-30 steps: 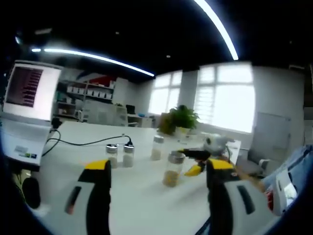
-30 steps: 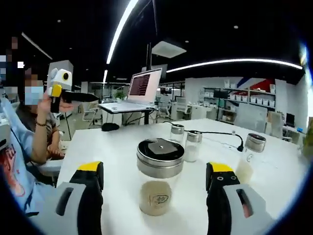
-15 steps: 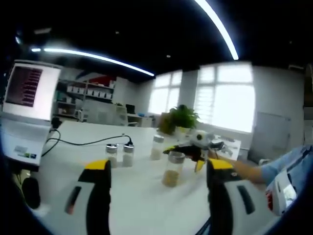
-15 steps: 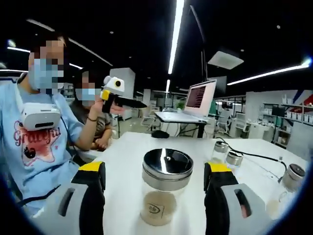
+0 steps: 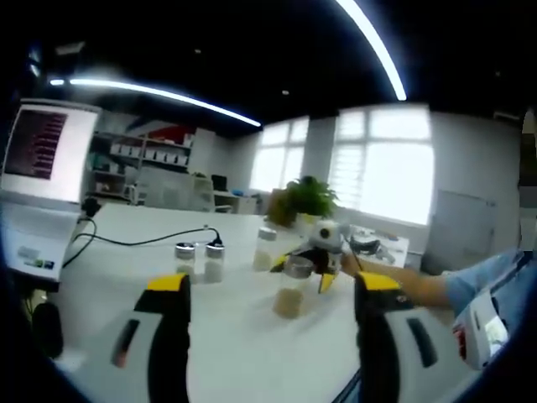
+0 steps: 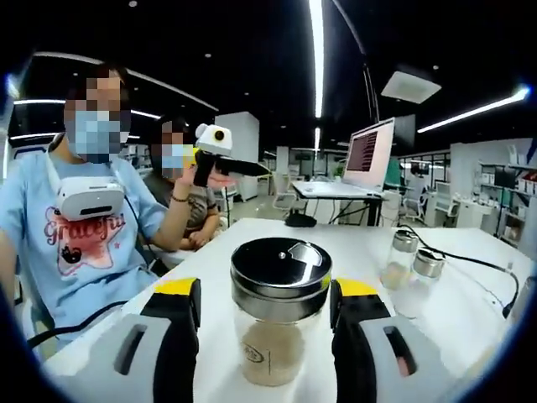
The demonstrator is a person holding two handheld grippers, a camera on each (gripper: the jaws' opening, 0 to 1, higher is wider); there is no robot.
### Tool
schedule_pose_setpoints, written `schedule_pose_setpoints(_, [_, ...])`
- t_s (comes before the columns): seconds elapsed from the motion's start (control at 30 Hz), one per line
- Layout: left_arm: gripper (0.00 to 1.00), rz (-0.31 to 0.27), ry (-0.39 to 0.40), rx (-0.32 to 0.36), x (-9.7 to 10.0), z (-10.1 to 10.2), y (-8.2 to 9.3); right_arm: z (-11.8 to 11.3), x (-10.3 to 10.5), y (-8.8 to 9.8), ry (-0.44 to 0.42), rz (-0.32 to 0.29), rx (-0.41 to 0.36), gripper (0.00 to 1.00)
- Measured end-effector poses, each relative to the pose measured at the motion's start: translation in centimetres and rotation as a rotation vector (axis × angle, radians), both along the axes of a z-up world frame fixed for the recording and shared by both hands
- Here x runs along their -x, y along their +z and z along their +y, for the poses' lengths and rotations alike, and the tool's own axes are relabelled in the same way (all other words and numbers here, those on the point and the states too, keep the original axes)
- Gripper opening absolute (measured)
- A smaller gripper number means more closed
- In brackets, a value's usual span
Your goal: Rotate the seasoning bottle until the label or dispensing opening points toward the visible target arrow and the bottle remains upright within the marked orientation range
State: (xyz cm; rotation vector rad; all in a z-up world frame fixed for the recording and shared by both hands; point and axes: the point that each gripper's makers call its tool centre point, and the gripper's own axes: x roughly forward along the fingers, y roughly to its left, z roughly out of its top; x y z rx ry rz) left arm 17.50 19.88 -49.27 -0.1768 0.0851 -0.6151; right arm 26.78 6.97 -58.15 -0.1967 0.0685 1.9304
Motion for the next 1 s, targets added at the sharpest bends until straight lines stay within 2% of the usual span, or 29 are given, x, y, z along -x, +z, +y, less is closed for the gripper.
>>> schedule_pose_setpoints(0.1, [0.84, 0.0, -0.002, 0.003, 0.0, 0.0, 0.0, 0.1, 0.1, 0.8, 0.012, 0.0, -0.029, 0.6])
schedule_pose_setpoints(0.17, [0.84, 0.003, -0.001, 0.002, -0.1, 0.0, -0.1, 0.3, -0.5, 1.0, -0.018, -0.017, -0.039, 0.54])
schedule_pose_setpoints(0.23, [0.84, 0.004, -0.002, 0.002, -0.1, 0.0, -0.1, 0.2, -1.0, 1.1, -0.024, -0.008, -0.038, 0.49])
schedule_pose_setpoints(0.33, [0.84, 0.004, -0.004, 0.005, -0.1, 0.0, 0.0, 0.2, -0.9, 1.3, -0.021, -0.005, -0.047, 0.48])
schedule_pose_setpoints(0.43, [0.84, 0.004, -0.004, 0.006, -0.1, 0.0, 0.0, 0.2, -1.3, 1.4, -0.036, 0.01, -0.06, 0.43])
schedule_pose_setpoints(0.47, [0.84, 0.004, -0.004, 0.006, -0.1, 0.1, 0.0, 0.2, -1.4, 1.4, -0.039, 0.024, -0.059, 0.42])
schedule_pose_setpoints(0.9, [0.84, 0.014, -0.014, 0.007, -0.2, -0.2, -0.2, 0.3, -1.1, 1.3, -0.055, 0.034, -0.056, 0.42])
schedule_pose_setpoints(1.0, [0.84, 0.015, -0.015, 0.006, -0.2, -0.2, -0.2, 0.3, -1.2, 1.2, -0.068, 0.054, -0.043, 0.41])
